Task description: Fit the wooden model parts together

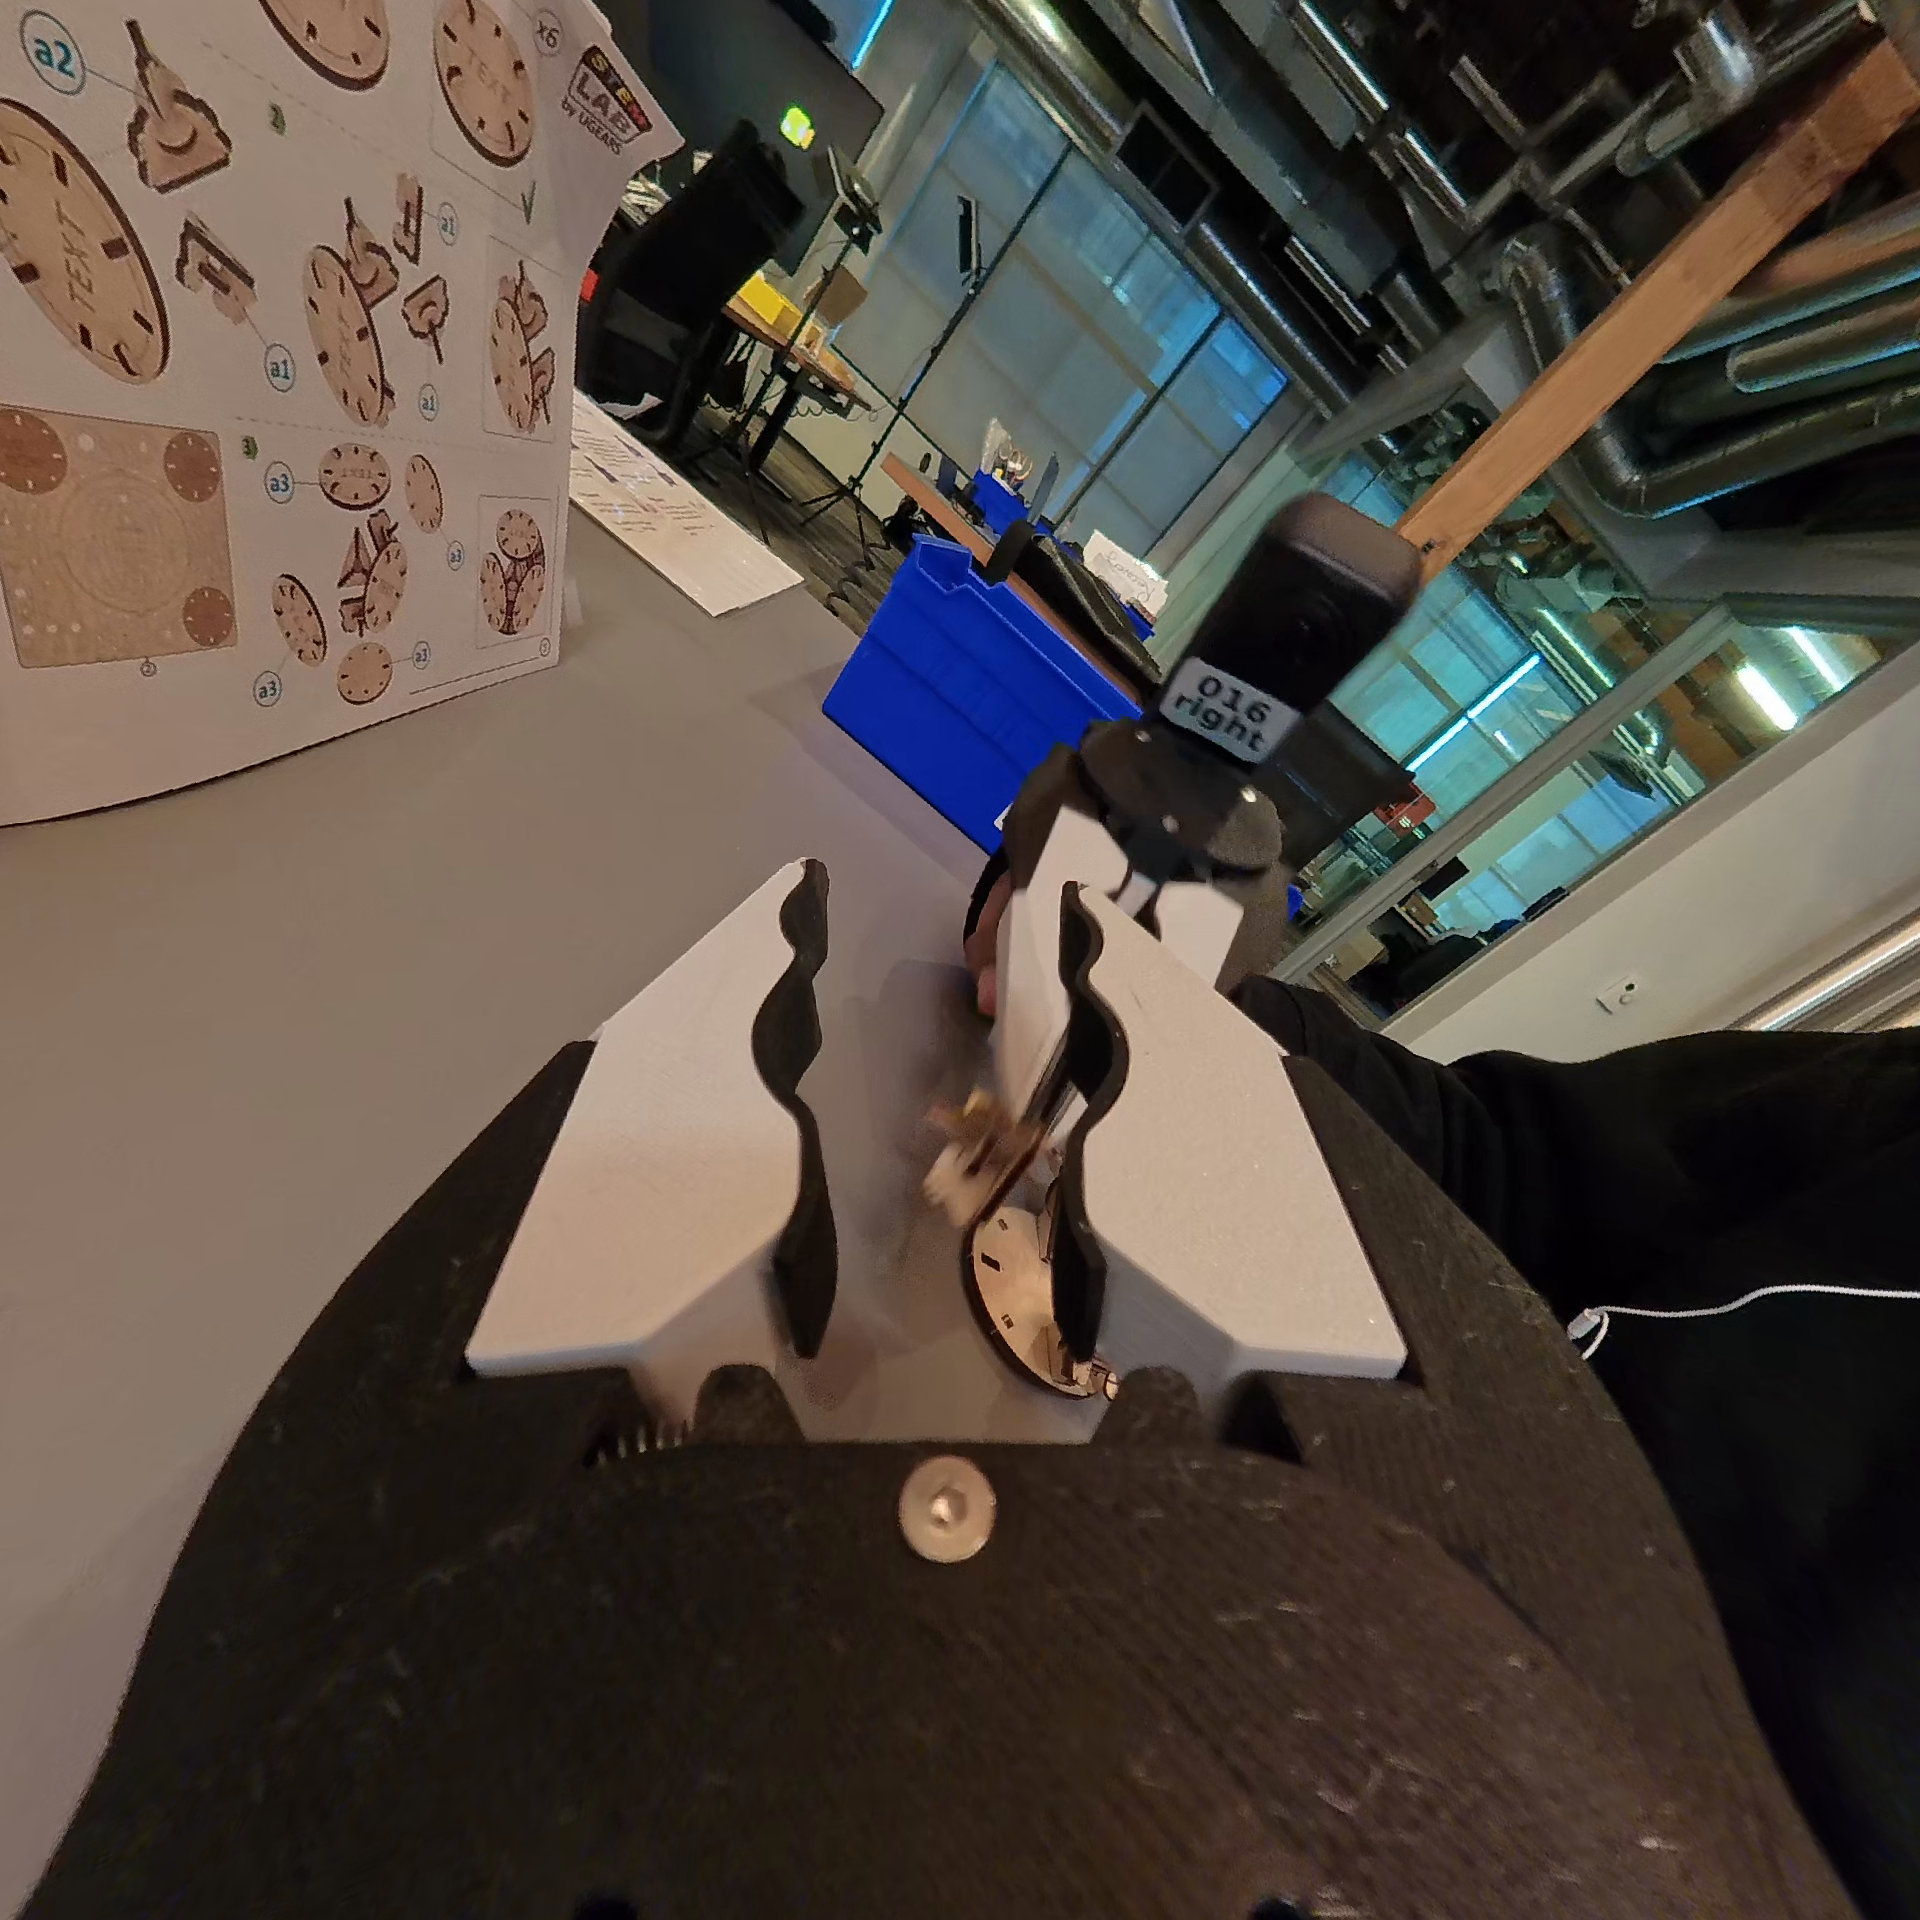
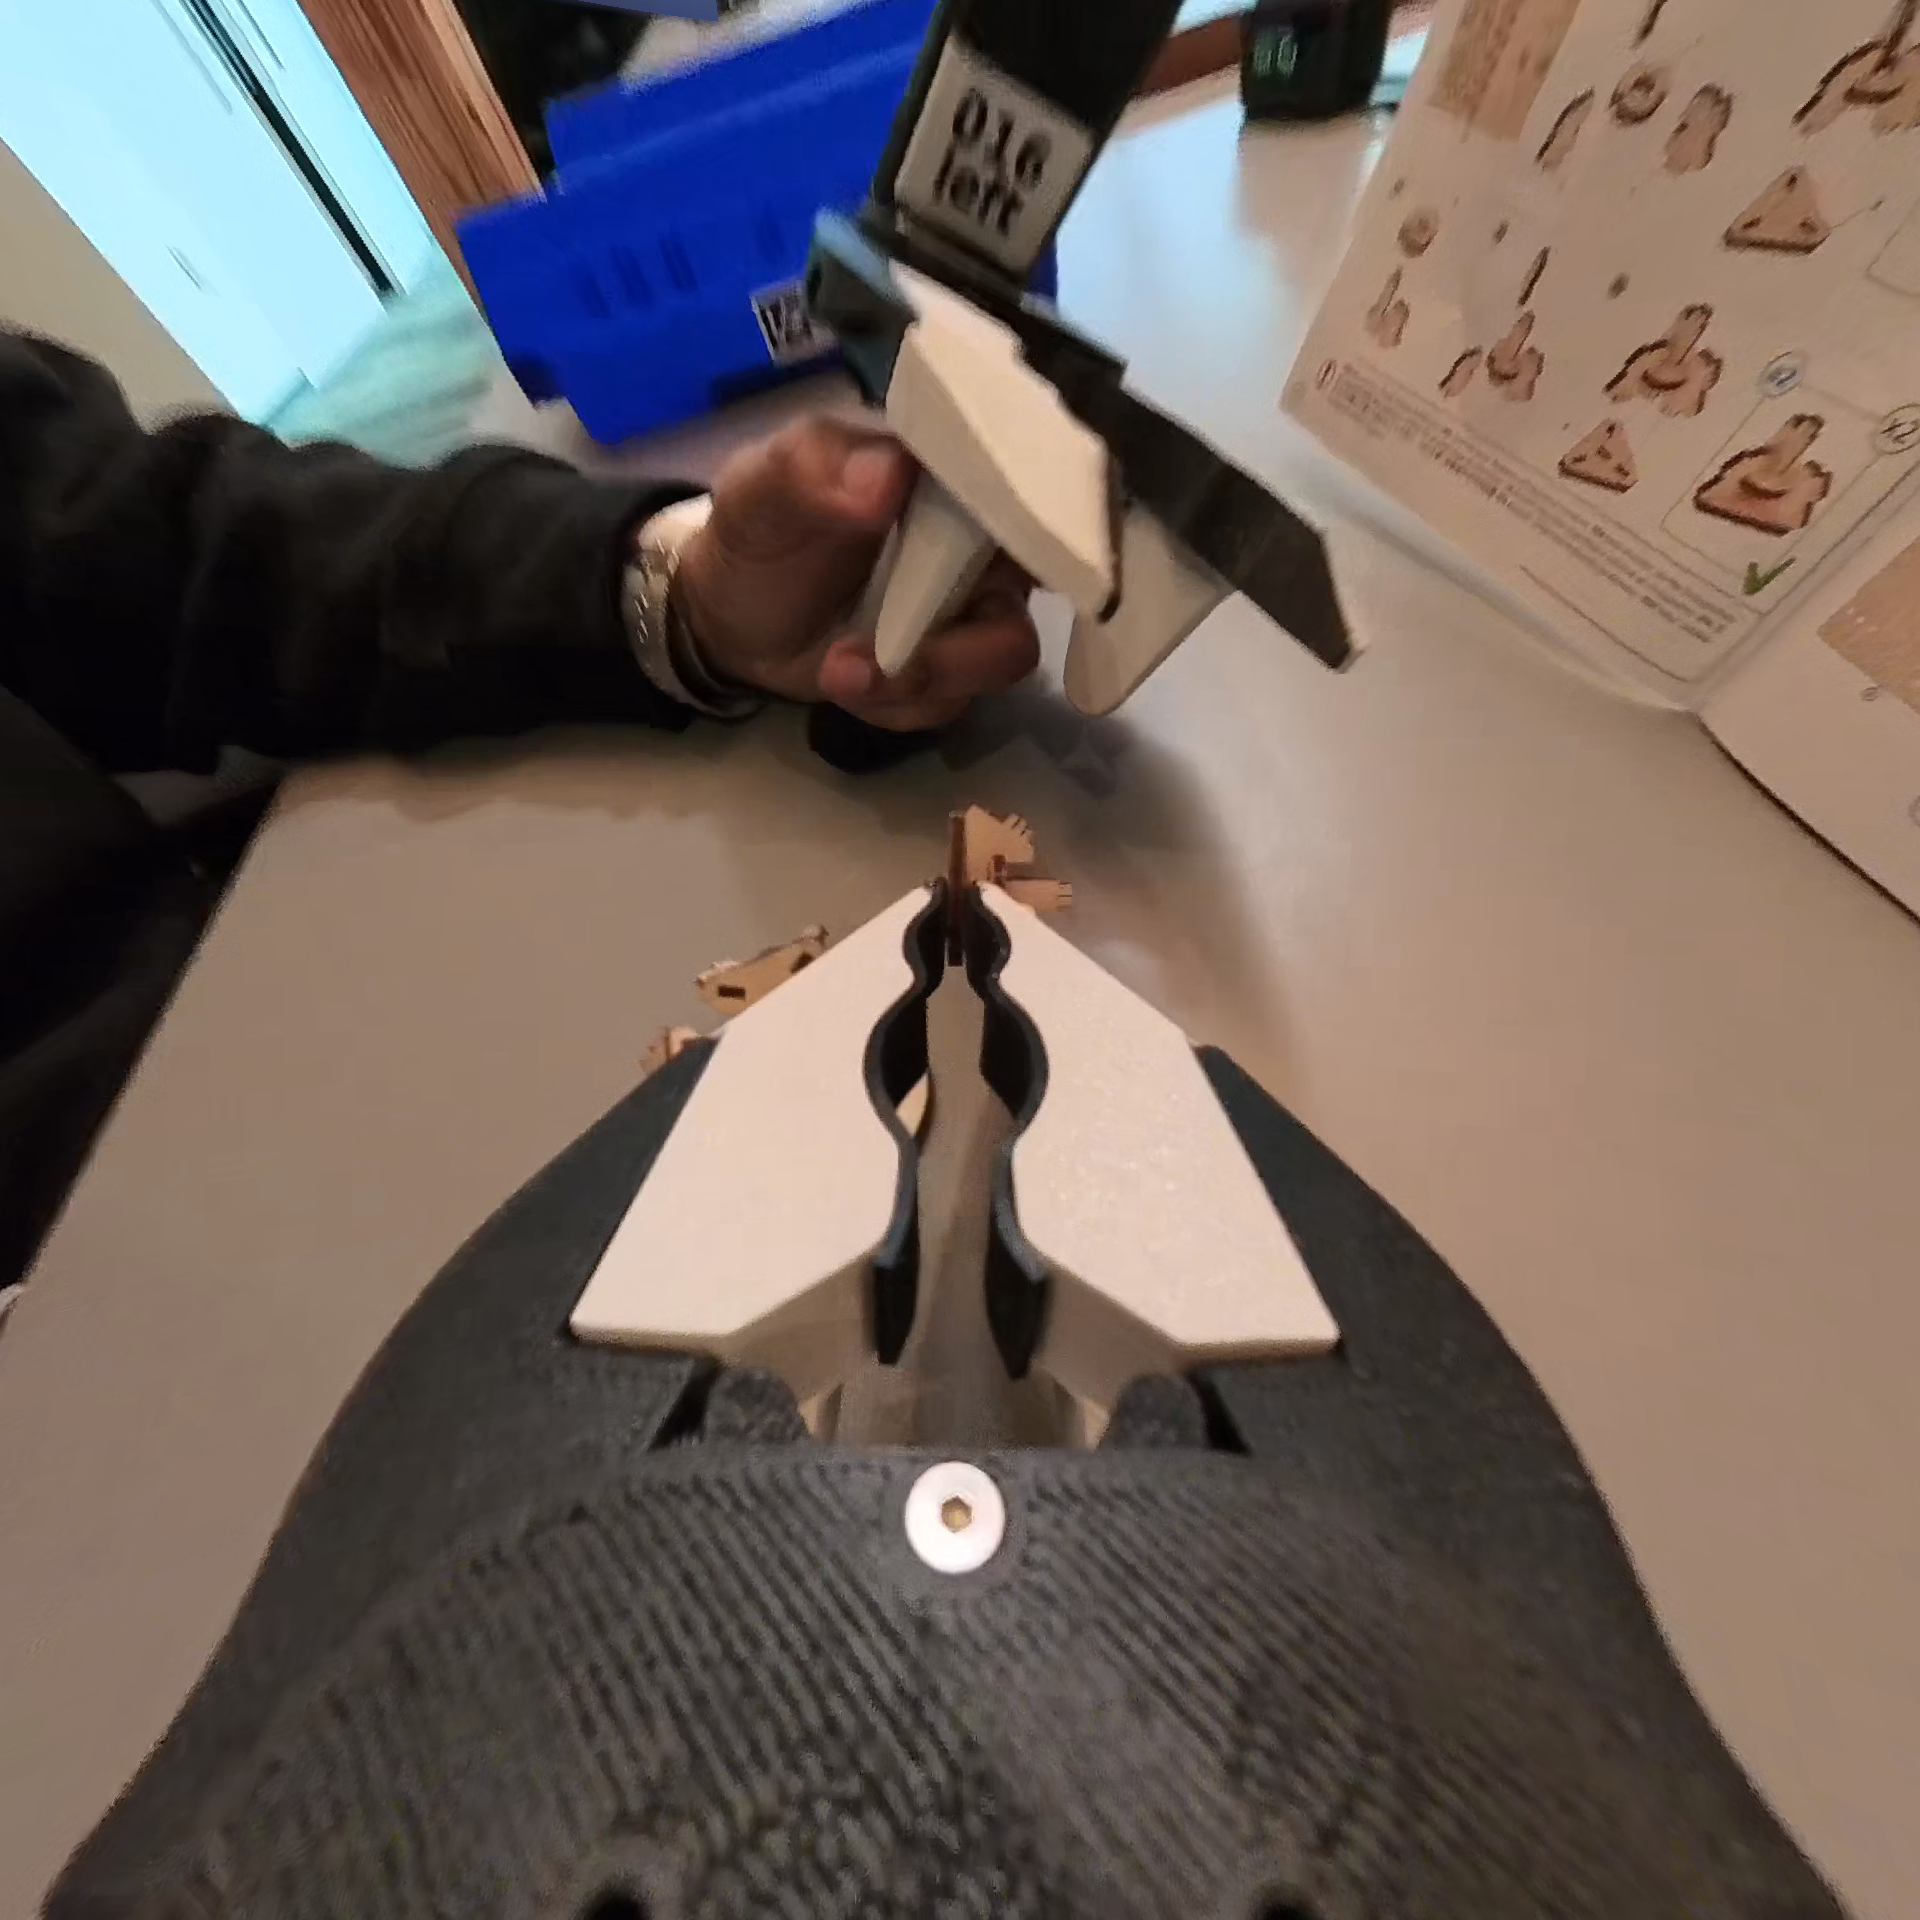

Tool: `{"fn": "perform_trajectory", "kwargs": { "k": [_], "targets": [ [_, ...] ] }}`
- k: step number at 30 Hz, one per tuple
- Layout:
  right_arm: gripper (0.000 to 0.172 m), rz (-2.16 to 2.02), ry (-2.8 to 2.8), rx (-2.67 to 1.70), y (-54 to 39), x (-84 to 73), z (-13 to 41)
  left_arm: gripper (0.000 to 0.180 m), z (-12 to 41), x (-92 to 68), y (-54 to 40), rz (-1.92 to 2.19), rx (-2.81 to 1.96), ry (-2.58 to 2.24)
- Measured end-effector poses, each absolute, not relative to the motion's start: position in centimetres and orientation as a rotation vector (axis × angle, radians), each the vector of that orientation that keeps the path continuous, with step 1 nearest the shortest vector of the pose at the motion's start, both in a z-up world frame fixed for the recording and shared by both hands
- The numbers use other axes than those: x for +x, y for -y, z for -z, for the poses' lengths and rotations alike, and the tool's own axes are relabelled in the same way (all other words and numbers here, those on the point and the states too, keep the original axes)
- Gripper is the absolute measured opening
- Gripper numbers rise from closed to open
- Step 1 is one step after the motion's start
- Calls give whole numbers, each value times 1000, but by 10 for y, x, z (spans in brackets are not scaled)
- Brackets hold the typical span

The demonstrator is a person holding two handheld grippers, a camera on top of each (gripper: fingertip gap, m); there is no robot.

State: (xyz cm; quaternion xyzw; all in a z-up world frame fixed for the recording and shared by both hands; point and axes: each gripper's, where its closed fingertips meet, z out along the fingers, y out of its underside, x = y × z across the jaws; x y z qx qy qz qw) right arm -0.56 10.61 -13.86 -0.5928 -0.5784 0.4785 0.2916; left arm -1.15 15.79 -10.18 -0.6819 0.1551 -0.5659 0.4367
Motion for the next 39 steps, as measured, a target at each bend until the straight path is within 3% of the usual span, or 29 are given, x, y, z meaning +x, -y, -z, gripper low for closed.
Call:
{"fn": "perform_trajectory", "kwargs": {
  "k": [11, 17, 23, 32, 39],
  "targets": [
    [0, -1857, 1326, -1474, -94, 14, 95, 42, 101, -13, -158, 1427, -1687, -373],
    [0, -1958, 1315, -1372, -90, 24, 83, 42, 100, -13, -158, 1433, -1682, -371],
    [0, -1844, 1403, -1514, -107, 18, 102, 42, 97, -16, -159, 1457, -1664, -348],
    [0, -1475, 2097, -1917, -85, 18, 140, 40, 90, -27, -165, 1351, -1615, -346],
    [0, -1479, 2289, -1969, -78, 18, 157, 41, 91, -27, -165, 1362, -1616, -341]
  ]
}}
